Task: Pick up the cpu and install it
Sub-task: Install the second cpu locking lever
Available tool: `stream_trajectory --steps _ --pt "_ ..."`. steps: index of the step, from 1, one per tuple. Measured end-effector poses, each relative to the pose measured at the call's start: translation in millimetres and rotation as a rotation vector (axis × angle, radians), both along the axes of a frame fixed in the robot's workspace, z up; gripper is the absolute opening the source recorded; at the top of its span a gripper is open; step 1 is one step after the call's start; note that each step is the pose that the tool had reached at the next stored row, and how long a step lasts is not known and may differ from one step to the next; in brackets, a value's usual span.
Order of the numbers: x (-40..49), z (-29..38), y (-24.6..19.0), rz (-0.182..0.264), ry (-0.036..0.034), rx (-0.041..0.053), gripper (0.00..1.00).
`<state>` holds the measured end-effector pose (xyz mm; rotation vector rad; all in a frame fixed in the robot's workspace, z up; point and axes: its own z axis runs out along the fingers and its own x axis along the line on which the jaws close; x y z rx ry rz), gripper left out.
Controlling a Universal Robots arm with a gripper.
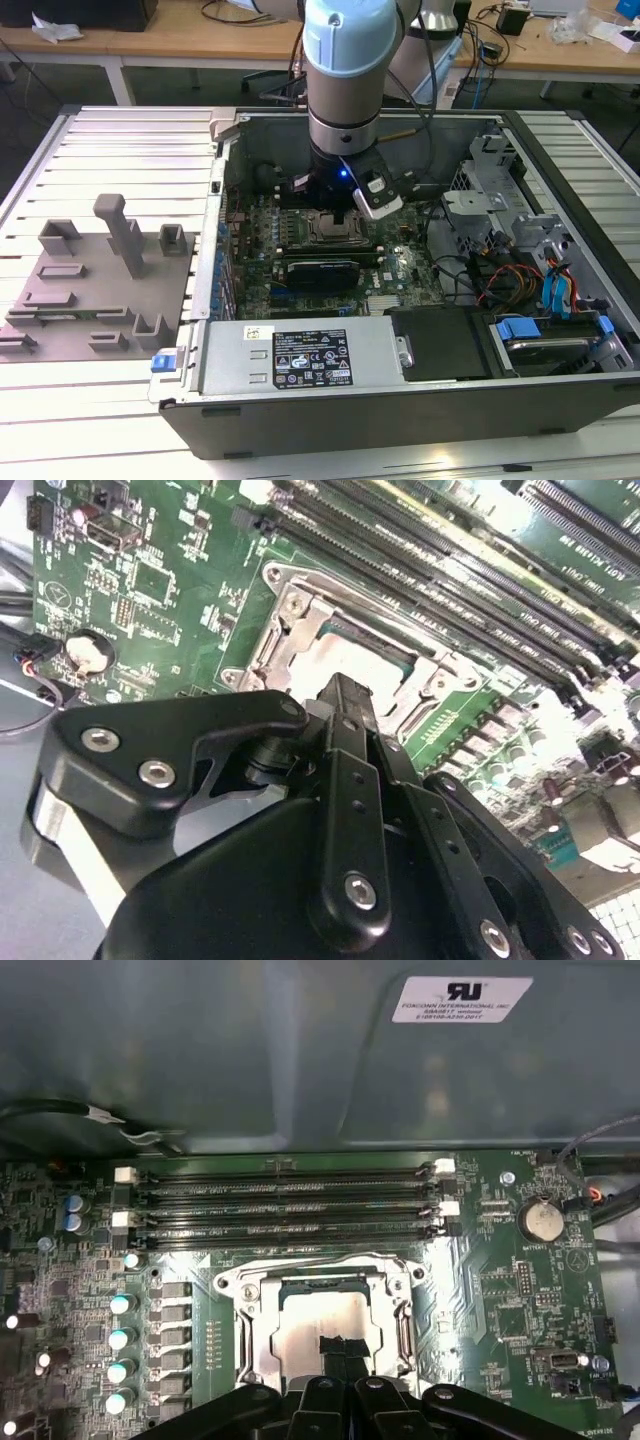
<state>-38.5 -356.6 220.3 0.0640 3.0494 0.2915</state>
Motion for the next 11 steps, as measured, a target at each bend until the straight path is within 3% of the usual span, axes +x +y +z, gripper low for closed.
stream_trajectory --steps 2,5,11 --pt "-0.9 -0.1 0.1 0.000 -0.0001 -0.0014 0.11" --pt "-3.4 -0.3 0.2 0.000 -0.0001 -0.0228 0.11" --pt "-5.8 -0.2 0.4 0.000 -0.0002 -0.0230 0.11"
